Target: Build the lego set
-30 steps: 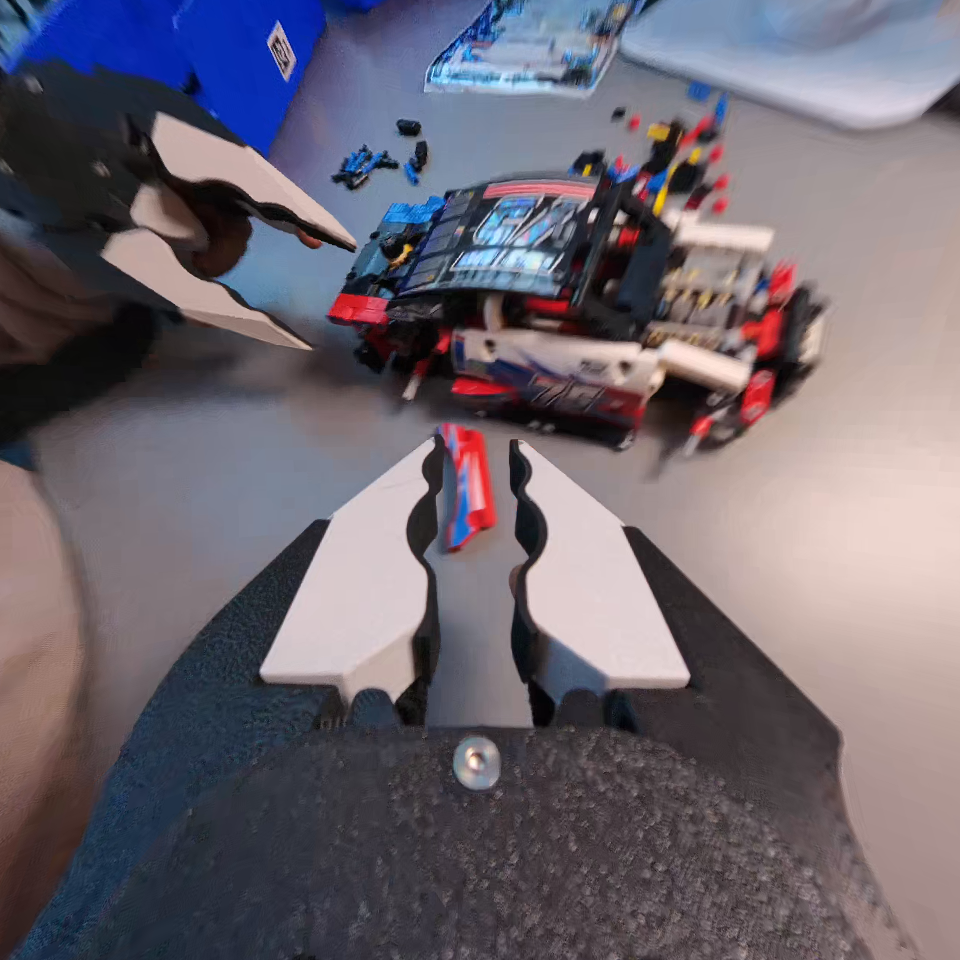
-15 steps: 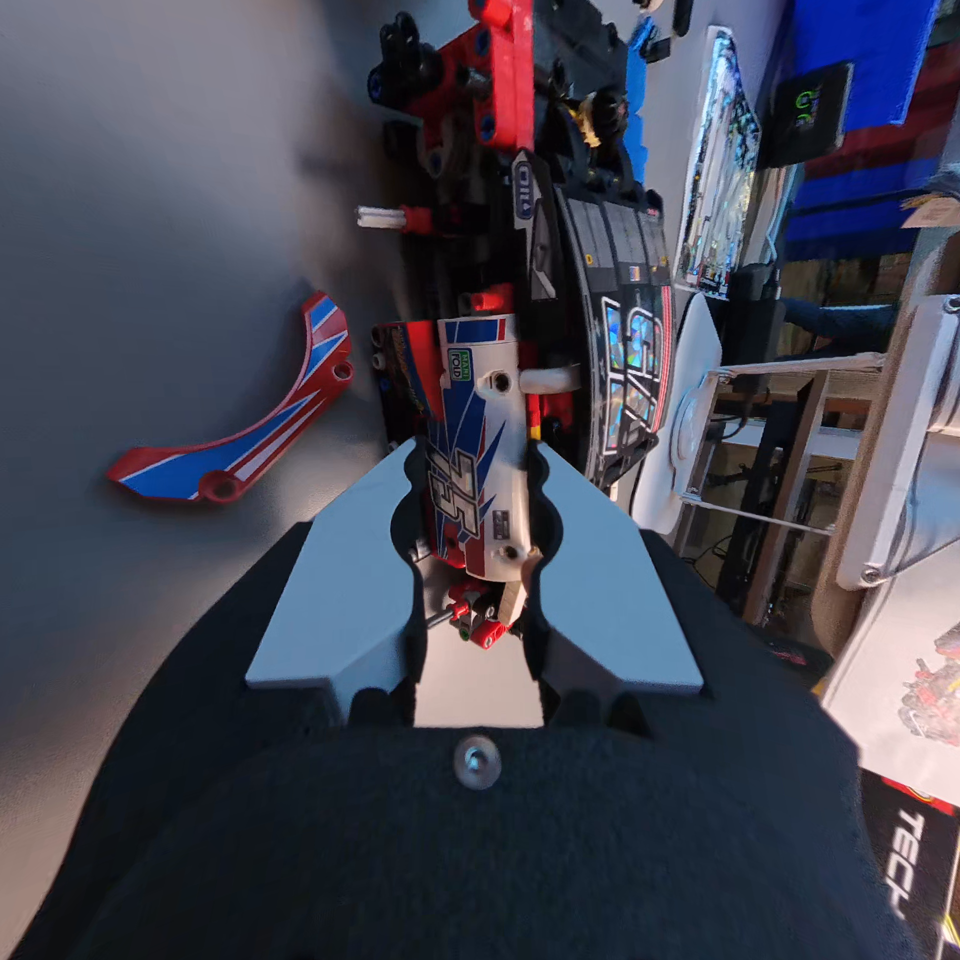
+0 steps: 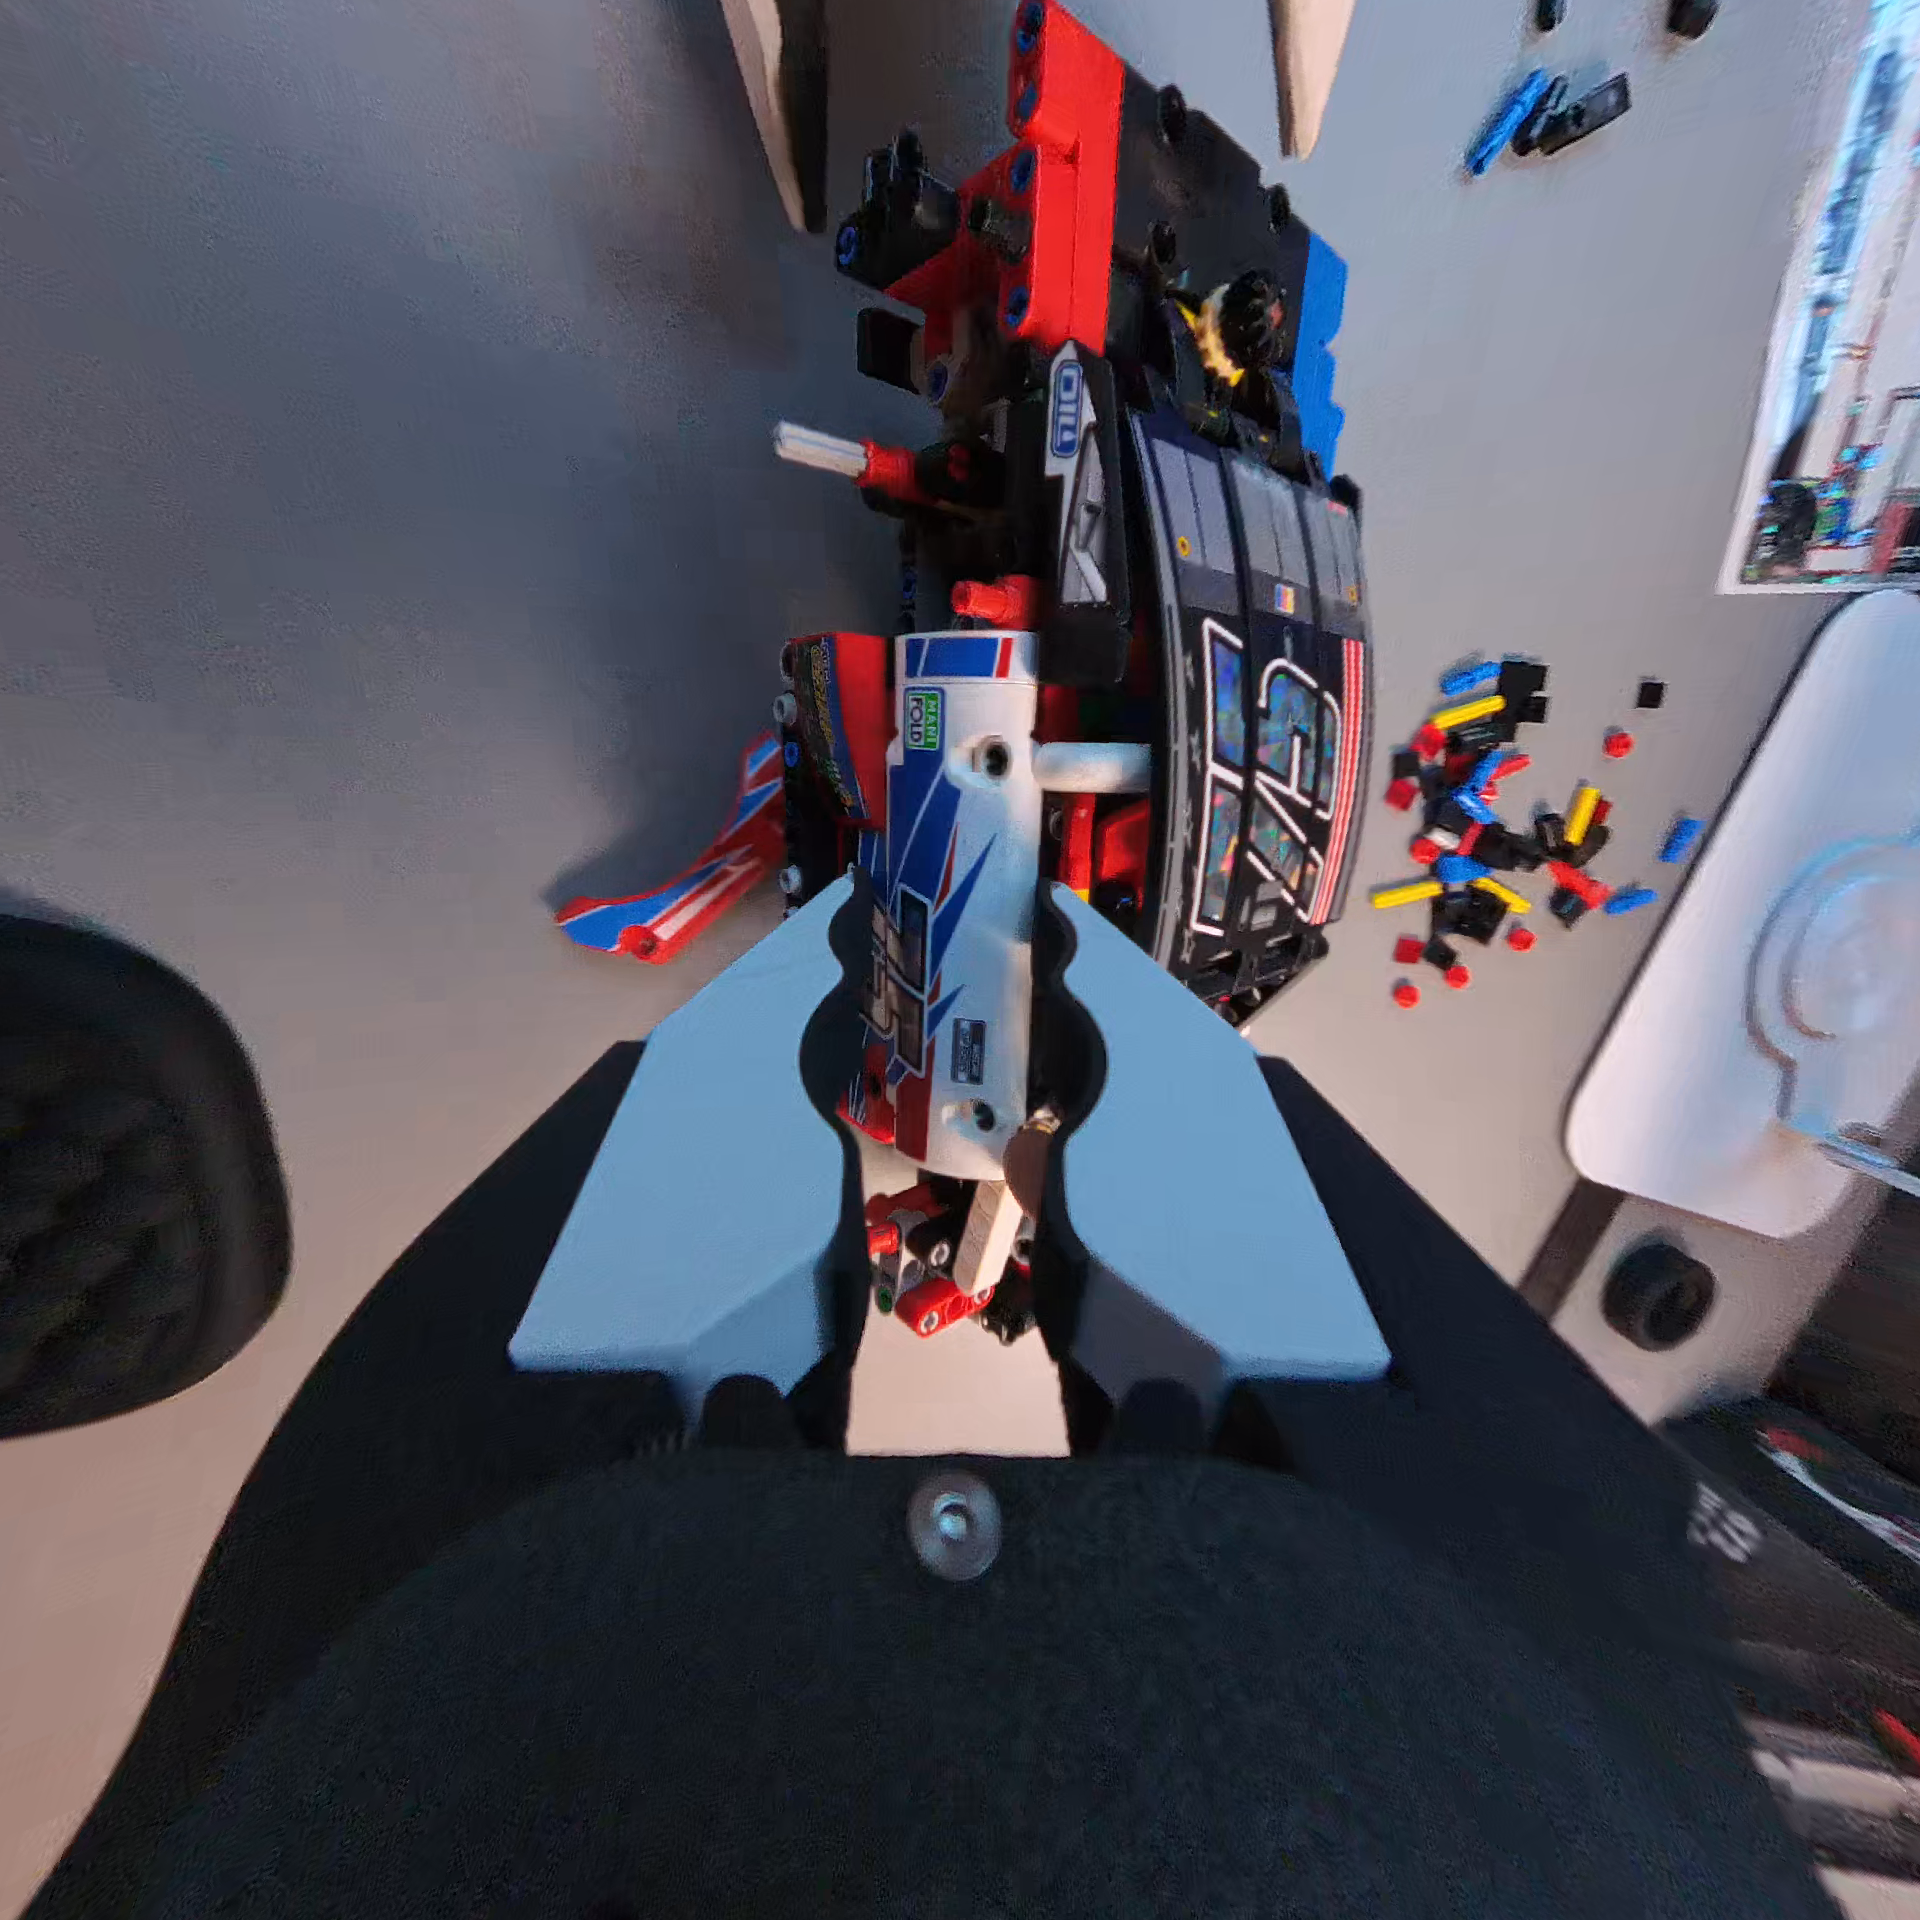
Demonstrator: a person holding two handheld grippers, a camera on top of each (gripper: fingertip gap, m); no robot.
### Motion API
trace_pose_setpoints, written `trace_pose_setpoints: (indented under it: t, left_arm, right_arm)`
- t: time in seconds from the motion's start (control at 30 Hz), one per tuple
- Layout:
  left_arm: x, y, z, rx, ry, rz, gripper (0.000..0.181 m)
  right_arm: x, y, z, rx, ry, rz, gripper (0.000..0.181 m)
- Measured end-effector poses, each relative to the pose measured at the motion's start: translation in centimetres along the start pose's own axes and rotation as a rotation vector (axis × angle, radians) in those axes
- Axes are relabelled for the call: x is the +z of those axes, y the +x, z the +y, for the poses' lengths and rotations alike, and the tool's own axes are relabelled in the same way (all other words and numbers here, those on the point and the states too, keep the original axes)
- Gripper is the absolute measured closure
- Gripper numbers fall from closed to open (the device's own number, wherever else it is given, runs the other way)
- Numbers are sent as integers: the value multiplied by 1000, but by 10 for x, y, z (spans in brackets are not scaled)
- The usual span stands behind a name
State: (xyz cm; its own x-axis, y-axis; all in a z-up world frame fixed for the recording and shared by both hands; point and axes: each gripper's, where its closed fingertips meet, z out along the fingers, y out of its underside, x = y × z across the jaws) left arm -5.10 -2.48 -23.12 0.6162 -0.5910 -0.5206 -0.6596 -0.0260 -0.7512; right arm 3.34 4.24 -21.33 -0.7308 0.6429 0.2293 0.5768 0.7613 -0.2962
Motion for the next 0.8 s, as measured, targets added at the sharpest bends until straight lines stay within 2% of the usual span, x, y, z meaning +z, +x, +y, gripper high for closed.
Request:
trace_pose_setpoints:
  t: [0.17,0.33,0.43,0.53,0.6,0.7,0.73,0.8]
  left_arm:
    - [17,9,-11,-51,53,28,89]
    - [29,-5,-12,-134,63,-24,125]
    - [28,-8,-12,-242,80,14,126]
    - [25,-8,-11,-323,75,24,126]
    - [24,-9,-11,-392,76,35,126]
    - [24,-10,-10,-421,79,49,126]
    - [24,-9,-11,-416,80,51,127]
    - [24,-8,-11,-412,79,48,126]
  right_arm:
    - [-23,-7,-10,168,24,-341,154]
    - [-32,-3,-12,290,38,-592,154]
    - [-31,5,-12,311,83,-617,153]
    - [-34,20,-15,308,118,-503,155]
    - [-51,30,-27,290,203,-398,150]
    - [-59,40,-17,190,117,-134,124]
    - [-57,39,-15,153,84,-84,118]
    - [-49,31,-19,118,63,-40,116]
